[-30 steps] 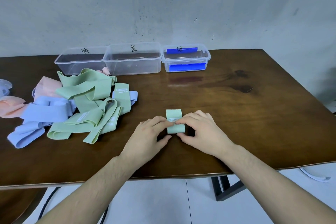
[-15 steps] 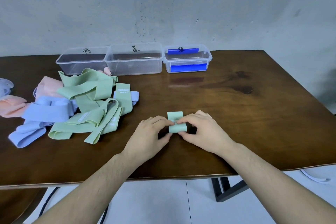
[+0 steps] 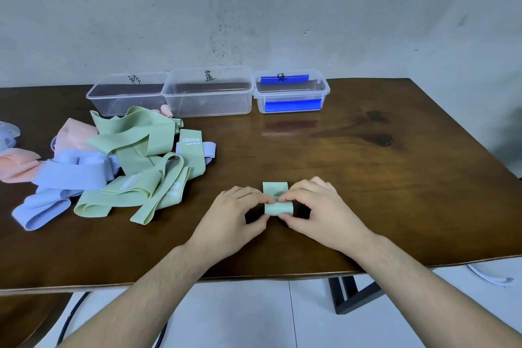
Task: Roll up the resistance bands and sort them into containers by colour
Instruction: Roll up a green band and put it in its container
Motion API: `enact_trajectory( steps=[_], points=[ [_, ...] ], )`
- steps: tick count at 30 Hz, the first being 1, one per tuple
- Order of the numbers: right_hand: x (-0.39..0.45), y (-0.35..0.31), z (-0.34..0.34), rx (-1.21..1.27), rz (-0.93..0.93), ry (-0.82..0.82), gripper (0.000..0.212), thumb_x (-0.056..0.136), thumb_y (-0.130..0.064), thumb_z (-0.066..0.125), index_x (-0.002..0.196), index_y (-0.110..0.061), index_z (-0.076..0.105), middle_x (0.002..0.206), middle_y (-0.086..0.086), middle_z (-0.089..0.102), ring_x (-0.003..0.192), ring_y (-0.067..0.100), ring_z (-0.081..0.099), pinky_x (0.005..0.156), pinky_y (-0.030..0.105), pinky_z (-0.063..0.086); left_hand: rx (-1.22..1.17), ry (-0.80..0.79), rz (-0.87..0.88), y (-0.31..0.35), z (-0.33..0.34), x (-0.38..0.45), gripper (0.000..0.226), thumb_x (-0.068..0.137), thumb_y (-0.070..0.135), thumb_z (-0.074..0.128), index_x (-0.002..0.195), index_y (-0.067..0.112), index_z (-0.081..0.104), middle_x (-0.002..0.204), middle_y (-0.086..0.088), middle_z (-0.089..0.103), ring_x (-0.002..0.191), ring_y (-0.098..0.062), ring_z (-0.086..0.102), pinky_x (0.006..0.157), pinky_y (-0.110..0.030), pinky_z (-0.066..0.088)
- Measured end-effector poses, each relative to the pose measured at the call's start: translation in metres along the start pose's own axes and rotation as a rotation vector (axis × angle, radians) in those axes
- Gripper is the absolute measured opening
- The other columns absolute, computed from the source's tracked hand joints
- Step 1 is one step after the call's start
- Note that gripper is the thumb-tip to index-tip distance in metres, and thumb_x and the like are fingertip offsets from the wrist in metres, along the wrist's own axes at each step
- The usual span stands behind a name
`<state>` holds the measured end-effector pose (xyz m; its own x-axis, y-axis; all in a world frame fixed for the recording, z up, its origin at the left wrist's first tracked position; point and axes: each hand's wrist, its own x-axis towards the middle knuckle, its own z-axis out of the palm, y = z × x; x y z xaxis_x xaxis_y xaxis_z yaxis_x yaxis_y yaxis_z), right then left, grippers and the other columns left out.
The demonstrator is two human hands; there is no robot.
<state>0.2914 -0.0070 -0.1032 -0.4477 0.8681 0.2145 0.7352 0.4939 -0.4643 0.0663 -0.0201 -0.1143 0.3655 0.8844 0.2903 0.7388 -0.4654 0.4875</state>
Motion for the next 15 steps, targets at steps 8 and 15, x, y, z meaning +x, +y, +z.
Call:
enact_trajectory(
  steps=[8,15],
  points=[
    [0.01,0.003,-0.002,0.052,0.037,-0.004,0.024,0.095,-0.045,0.061,0.118,-0.041,0.065,0.11,-0.024,0.064,0.097,0.004,0.047,0.095,0.031,0.042,0.024,0.02,-0.028,0.001,0.002,0.004,0.033,0.093,0.027,0.066,0.125,0.033,0.064,0.12,0.02,0.057,0.1,-0.002,0.049,0.09,-0.023,0.038],
    [0.014,0.003,-0.001,0.004,0.011,0.005,0.031,0.094,-0.045,0.063,0.124,-0.038,0.063,0.117,-0.024,0.058,0.104,0.002,0.045,0.1,0.031,0.04,0.039,0.03,-0.055,-0.002,0.003,0.007,0.028,0.095,0.029,0.063,0.123,0.033,0.066,0.119,0.018,0.062,0.104,-0.005,0.053,0.09,-0.03,0.045]
  ],
)
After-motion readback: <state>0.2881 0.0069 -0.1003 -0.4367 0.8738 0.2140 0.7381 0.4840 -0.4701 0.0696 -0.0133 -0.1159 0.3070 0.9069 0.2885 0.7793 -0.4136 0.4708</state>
